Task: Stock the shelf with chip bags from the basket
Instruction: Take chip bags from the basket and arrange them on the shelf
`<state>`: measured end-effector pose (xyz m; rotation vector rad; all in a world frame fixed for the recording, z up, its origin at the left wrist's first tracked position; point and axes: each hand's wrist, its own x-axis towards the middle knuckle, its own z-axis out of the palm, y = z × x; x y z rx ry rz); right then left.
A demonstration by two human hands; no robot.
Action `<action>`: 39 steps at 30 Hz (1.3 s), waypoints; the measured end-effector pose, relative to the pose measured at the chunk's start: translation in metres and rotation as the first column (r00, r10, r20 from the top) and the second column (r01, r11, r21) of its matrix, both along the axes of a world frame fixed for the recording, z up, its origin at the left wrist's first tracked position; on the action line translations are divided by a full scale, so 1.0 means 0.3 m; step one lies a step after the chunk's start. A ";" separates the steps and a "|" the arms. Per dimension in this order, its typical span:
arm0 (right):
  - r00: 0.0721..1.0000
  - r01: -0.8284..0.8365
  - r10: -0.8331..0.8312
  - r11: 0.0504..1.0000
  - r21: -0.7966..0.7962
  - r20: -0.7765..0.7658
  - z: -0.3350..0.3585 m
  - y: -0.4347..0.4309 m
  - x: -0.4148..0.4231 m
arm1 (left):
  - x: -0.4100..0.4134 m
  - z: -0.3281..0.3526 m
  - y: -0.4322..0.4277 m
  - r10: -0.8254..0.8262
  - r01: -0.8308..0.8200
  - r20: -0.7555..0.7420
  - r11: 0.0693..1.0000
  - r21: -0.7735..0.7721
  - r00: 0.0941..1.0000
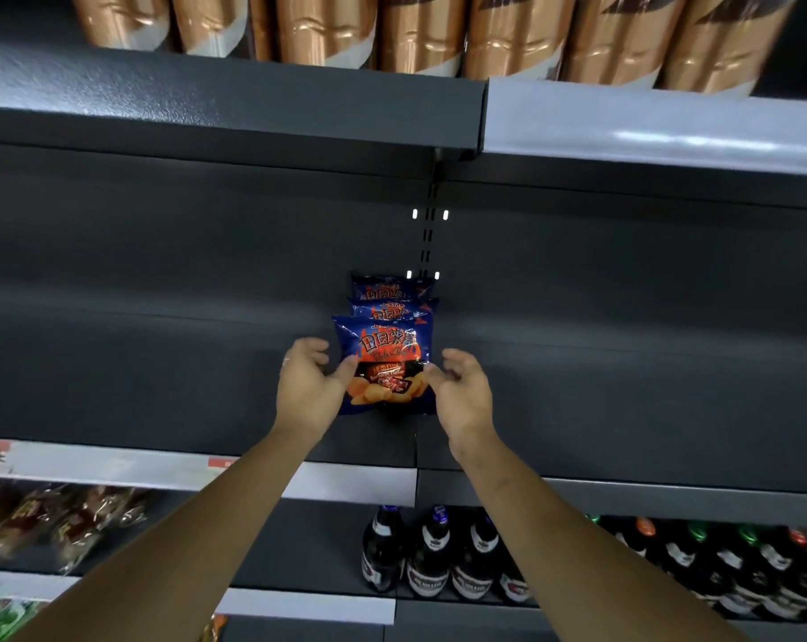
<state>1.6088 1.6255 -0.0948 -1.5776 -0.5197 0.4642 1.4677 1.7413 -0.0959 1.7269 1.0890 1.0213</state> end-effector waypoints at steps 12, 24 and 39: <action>0.993 0.102 -0.095 0.989 0.111 -0.074 0.109 -0.343 0.145 | 0.256 0.071 -0.355 -0.260 0.251 0.072 0.961 0.114 0.963; 0.844 0.531 -0.502 0.833 0.154 -0.190 0.036 -1.378 0.656 | 0.906 -0.085 -1.267 -0.719 0.723 -0.072 0.687 0.077 0.691; 0.383 0.912 -0.853 0.411 -0.003 -0.355 -0.357 -2.516 0.848 | 1.263 -0.546 -2.220 -0.924 0.942 -0.376 0.185 -0.281 0.069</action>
